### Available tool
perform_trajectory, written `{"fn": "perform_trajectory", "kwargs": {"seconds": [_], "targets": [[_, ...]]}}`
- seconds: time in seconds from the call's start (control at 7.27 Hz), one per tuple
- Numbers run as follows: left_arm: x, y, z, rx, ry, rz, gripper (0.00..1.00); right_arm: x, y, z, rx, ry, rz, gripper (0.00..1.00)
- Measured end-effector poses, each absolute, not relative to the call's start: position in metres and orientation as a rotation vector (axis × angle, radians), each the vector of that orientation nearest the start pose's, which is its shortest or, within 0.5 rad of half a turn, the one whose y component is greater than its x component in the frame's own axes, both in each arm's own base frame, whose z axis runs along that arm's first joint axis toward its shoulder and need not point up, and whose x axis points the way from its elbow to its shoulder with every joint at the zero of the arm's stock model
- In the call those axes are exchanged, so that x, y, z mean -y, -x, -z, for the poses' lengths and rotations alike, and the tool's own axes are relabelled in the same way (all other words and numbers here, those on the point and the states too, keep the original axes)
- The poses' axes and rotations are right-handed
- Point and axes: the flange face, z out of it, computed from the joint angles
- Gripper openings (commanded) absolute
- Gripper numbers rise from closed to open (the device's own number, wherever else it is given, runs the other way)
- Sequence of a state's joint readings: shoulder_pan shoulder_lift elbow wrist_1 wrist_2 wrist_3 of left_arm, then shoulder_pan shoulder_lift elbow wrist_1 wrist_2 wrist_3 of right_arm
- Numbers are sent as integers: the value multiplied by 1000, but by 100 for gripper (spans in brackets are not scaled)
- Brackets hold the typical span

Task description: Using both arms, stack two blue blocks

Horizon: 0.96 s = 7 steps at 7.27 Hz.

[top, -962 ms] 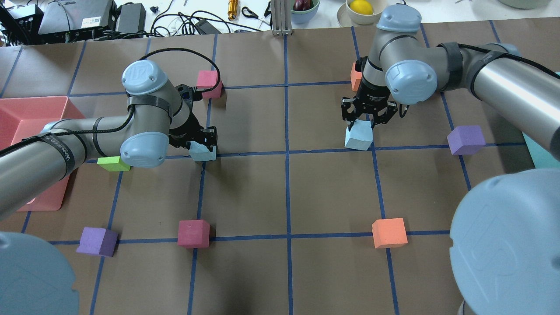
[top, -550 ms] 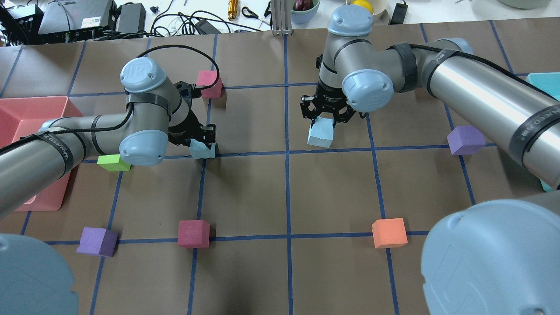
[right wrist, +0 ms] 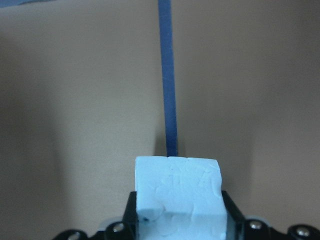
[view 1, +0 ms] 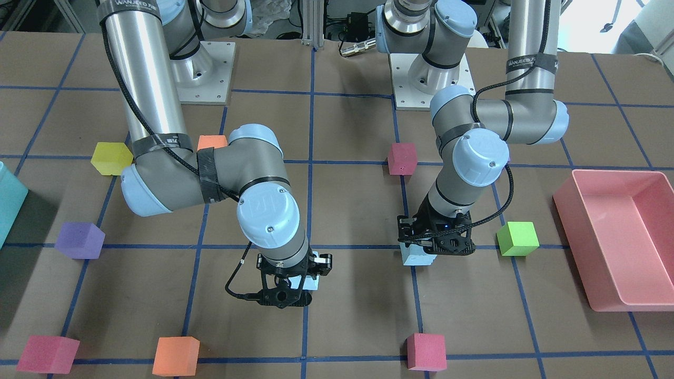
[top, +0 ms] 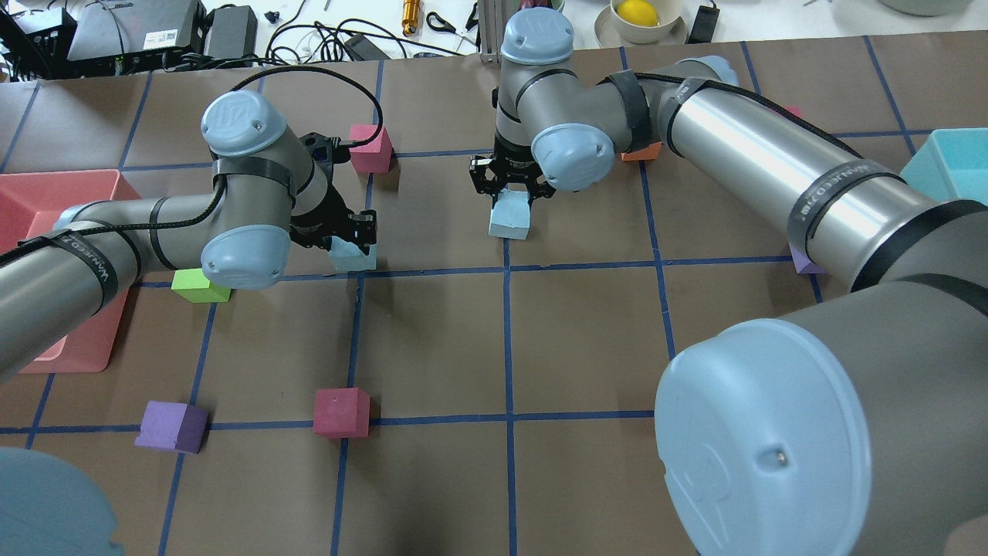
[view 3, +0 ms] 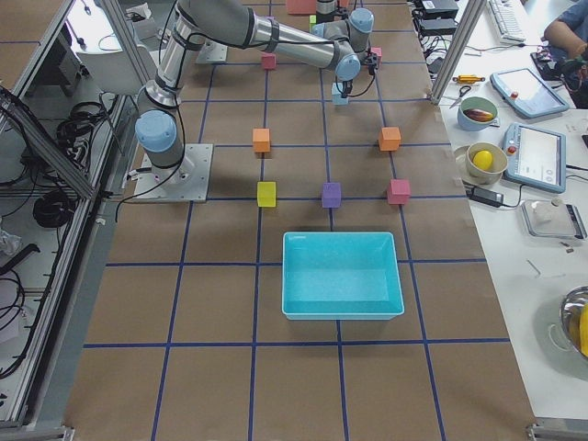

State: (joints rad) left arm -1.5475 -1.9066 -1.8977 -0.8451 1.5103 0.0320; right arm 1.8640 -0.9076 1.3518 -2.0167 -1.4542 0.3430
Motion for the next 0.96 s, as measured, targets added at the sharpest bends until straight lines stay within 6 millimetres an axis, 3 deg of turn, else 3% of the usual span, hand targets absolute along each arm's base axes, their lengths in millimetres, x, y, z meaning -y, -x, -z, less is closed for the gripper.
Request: {"fn": "perform_trajectory", "kwargs": {"seconds": [0.14,0.28,0.41,0.83,0.96], "targets": [[559,126,-234,-3198,-15,110,0,641,-351,-226,-3043,-68,-92,2],[560,127,-236,-3198,-15,114,0,638,-353,-222,-3055,-66,-137,69],[562,127,-237,-3197,-15,120,0,637,-353,-220,-3060,-66,-160,100],[581,127,-251,-3199,10,106,0,637,-354,-223,-3062,-68,-158,100],[585,127,-258,-3200,20,95,0,639,-350,-232,-3070,-67,-137,100]]}}
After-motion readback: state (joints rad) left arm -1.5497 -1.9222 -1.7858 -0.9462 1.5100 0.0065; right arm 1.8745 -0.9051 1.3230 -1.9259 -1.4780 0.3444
